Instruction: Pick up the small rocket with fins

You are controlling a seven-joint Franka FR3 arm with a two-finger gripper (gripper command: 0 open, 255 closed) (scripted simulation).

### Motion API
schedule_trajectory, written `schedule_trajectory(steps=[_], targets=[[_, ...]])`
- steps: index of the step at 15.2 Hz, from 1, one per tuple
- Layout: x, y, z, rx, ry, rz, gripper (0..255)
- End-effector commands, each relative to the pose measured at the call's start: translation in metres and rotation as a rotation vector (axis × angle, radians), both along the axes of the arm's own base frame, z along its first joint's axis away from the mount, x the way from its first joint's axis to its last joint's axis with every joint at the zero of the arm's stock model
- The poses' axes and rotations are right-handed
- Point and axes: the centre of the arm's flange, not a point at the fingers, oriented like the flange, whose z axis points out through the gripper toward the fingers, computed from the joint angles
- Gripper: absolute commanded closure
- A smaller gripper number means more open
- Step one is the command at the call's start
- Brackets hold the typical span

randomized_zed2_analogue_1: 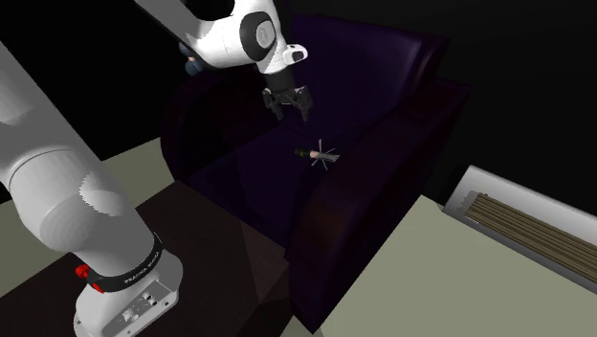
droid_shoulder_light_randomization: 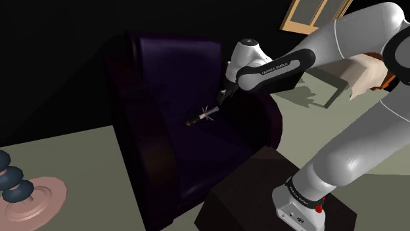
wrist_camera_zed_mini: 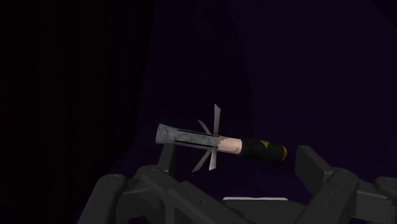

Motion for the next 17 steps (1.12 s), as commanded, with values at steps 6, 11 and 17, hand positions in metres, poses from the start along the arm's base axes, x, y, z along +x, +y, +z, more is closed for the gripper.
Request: schedule_trajectory(steps=[6,11,17], targets=[[0.043,-0.012,-0.083,-0.03,0.027,-0.012,0],[0.073,-0.022,-0.143,-0.053,0.047,-0.021,0],[0.092,-0.03,-0.192,-0.067,0.06,-0.027,0]])
